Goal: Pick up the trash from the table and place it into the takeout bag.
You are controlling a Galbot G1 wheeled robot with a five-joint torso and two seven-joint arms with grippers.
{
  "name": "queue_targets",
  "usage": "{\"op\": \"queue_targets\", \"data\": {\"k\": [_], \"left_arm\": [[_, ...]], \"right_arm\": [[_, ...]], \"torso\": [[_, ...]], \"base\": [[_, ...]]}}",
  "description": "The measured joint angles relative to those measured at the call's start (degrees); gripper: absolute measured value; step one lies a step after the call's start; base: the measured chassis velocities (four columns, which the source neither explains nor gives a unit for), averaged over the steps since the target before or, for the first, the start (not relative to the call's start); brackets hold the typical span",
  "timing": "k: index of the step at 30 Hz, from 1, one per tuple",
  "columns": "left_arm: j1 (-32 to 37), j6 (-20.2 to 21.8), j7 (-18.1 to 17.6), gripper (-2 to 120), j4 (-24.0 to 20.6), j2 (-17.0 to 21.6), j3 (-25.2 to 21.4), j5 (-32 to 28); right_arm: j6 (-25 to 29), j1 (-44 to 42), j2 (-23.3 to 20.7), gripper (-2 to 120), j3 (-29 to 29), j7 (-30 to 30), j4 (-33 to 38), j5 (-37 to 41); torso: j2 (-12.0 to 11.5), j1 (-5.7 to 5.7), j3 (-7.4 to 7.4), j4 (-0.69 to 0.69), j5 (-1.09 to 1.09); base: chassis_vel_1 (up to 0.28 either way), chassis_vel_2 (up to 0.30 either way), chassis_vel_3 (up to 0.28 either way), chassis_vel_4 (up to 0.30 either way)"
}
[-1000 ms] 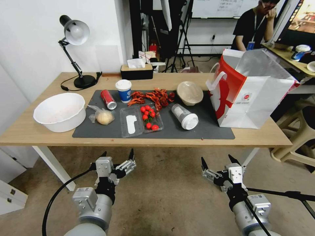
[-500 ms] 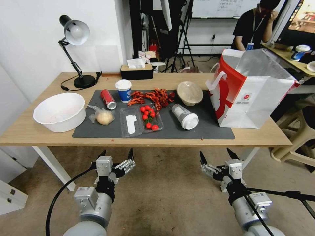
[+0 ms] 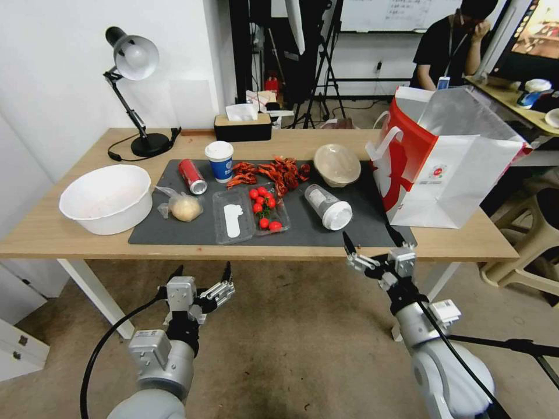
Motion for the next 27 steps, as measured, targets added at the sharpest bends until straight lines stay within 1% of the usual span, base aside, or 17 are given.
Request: {"op": "queue_targets", "data": {"k": [4,8,11,14,16,17,19,20,21,22,25,27], "left_arm": [[0.22,-0.30,-0.14,100,0.22,-0.43,-0.05,0.22],[0.31,-0.49,-0.17,100,0.43,-0.58,-0.08,0.37],[0.41,-0.78,-0.23,100,0.69,-0.75,-0.11,0.53],[0.41,-0.94,-0.32,100,0.84,-0.83,-0.16,0.55],[0.45,-1.07,-0.45,100,1.10,-0.95,-0.27,0.60],[0.45,-1.07,-0.45,100,1.10,-0.95,-0.27,0.60],[0.47,-1.12,-0.53,100,1.20,-1.02,-0.31,0.61],[0.47,-1.18,-0.58,100,1.27,-1.05,-0.35,0.61],[0.45,-1.23,-0.60,100,1.30,-1.06,-0.40,0.61],[0.45,-1.23,-0.60,100,1.30,-1.06,-0.40,0.61],[0.42,-1.30,-0.68,100,1.46,-1.07,-0.57,0.57],[0.42,-1.40,-0.72,100,1.54,-1.07,-0.61,0.55]], "right_arm": [[0.91,5.90,-2.04,100,-1.37,0.06,-3.52,1.12],[0.52,8.80,-3.14,100,-2.19,0.18,-5.27,1.44],[-1.16,13.38,-4.56,100,-4.27,1.14,-8.34,1.86],[-2.55,15.44,-4.99,100,-5.48,1.94,-9.49,1.27],[-6.95,18.23,-5.27,100,-7.37,3.41,-10.97,0.09],[-6.95,18.23,-5.27,100,-7.37,3.41,-10.97,0.09],[-10.29,19.36,-5.28,100,-8.38,4.33,-11.52,-0.09],[-13.34,20.12,-5.26,100,-9.18,5.03,-11.86,0.08],[-15.23,20.59,-5.20,100,-9.80,5.71,-12.16,0.16],[-15.23,20.59,-5.20,100,-9.80,5.71,-12.16,0.16],[-19.10,21.47,-4.77,100,-10.73,6.53,-13.02,-0.22],[-20.05,21.55,-4.57,100,-10.74,6.63,-13.04,-0.35]], "torso": [[0.00,0.00,0.00,0.00,0.00],[0.00,0.00,0.00,0.00,0.00],[0.00,0.00,0.00,0.00,-0.01],[0.00,0.00,0.00,0.00,0.00],[0.00,0.00,0.00,0.00,-0.01],[0.00,0.00,0.00,0.00,-0.01],[0.00,0.00,0.00,0.01,0.00],[0.00,0.00,0.00,0.00,-0.01],[0.00,0.00,0.00,0.00,-0.01],[0.00,0.00,0.00,0.00,-0.01],[0.00,0.00,0.00,0.00,-0.01],[0.00,0.00,0.00,0.00,-0.01]], "base": [[0.000,0.000,0.000,0.000],[0.000,0.000,0.000,0.000],[0.000,0.000,0.000,0.000],[0.000,0.000,0.000,0.000],[0.000,0.000,0.000,0.000],[0.000,0.000,0.000,0.000],[0.000,0.000,0.000,0.000],[0.000,0.000,0.000,0.000],[0.000,0.000,0.000,0.000],[0.000,0.000,0.000,0.000],[0.000,0.000,0.000,0.000],[0.000,0.000,0.000,0.000]]}}
